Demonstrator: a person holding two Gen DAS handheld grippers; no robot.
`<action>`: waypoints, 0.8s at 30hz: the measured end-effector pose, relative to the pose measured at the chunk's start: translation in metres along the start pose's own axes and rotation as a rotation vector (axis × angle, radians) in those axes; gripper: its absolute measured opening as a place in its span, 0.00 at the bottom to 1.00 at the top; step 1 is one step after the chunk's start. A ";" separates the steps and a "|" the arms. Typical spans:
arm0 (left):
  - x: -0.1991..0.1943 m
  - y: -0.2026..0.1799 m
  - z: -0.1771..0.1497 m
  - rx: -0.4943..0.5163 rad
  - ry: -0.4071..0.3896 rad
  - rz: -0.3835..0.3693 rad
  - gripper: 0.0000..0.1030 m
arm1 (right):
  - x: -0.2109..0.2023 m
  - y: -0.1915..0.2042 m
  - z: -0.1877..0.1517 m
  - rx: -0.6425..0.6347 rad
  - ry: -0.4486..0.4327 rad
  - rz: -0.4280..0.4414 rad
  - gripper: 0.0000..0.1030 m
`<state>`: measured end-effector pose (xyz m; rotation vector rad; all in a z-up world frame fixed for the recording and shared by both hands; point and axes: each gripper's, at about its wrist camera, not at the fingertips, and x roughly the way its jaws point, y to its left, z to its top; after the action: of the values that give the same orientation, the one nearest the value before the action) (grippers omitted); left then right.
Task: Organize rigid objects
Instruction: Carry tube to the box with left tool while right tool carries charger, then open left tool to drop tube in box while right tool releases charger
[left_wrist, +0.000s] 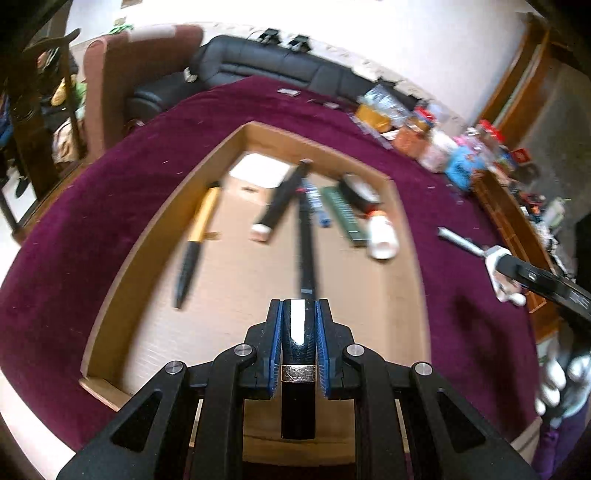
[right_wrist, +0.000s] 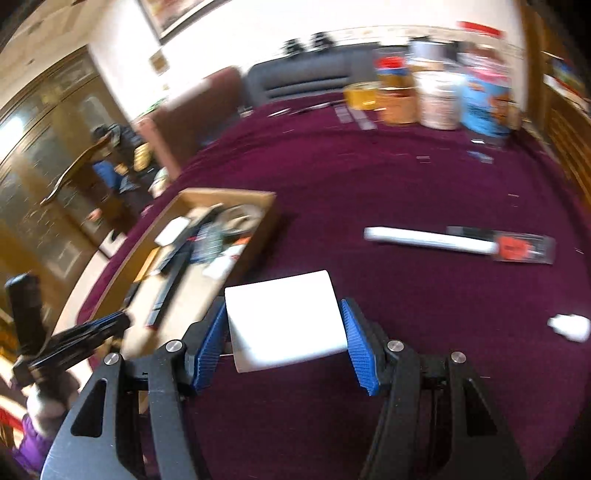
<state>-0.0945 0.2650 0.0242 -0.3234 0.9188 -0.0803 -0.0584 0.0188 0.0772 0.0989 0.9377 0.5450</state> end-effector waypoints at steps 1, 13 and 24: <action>0.004 0.006 0.002 -0.013 0.015 0.012 0.13 | 0.004 0.007 -0.002 -0.010 0.008 0.011 0.58; 0.051 0.025 0.053 -0.024 0.120 0.112 0.14 | 0.083 0.104 0.000 -0.313 0.132 -0.056 0.58; -0.012 0.058 0.028 -0.139 -0.024 -0.047 0.32 | 0.125 0.117 0.014 -0.449 0.169 -0.126 0.58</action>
<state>-0.0834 0.3297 0.0312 -0.4743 0.8948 -0.0557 -0.0360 0.1819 0.0296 -0.4136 0.9569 0.6415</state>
